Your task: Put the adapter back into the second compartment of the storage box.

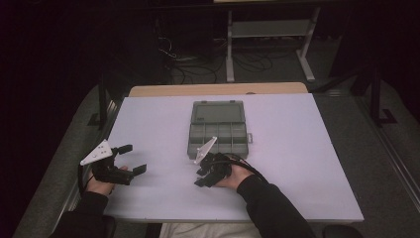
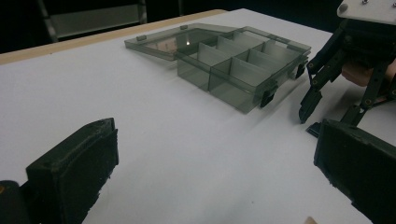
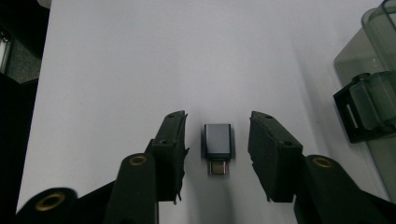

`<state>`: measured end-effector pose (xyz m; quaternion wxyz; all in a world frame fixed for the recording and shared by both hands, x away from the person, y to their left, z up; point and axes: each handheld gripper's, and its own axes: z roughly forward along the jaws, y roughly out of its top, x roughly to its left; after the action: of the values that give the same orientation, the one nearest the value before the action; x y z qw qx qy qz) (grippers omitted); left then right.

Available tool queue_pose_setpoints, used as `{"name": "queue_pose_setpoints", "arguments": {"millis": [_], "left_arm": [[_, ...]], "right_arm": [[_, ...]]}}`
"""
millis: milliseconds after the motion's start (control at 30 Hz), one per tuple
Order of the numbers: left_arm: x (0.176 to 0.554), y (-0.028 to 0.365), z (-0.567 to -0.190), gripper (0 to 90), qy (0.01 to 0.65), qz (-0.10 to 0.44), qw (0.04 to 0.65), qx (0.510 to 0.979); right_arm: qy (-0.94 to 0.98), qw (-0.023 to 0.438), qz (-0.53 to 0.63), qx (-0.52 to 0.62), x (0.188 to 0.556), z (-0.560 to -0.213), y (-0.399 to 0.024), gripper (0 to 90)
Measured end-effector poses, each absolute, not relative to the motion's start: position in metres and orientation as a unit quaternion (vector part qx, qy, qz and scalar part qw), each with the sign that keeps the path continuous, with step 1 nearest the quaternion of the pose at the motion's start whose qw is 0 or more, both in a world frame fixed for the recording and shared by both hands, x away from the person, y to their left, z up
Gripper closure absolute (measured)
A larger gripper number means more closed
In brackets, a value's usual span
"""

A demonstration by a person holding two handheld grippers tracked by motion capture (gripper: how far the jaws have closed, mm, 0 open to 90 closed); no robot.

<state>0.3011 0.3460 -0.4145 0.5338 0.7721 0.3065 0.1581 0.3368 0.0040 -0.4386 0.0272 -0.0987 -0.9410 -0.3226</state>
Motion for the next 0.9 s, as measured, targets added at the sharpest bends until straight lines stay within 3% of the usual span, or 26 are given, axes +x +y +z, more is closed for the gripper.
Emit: {"name": "queue_pose_setpoints", "arguments": {"millis": [367, 900], "left_arm": [[0.301, 0.346, -0.414, 0.0, 0.307, 0.158, 0.534, 0.772], [0.301, 0.346, -0.415, 0.0, 0.306, 0.157, 0.534, 0.772]], "right_arm": [[-0.94, 0.016, -0.326, -0.102, 0.337, -0.439, 0.005, 74.3], [-0.931, 0.013, -0.346, -0.116, 0.34, -0.426, -0.004, 74.7]]}}
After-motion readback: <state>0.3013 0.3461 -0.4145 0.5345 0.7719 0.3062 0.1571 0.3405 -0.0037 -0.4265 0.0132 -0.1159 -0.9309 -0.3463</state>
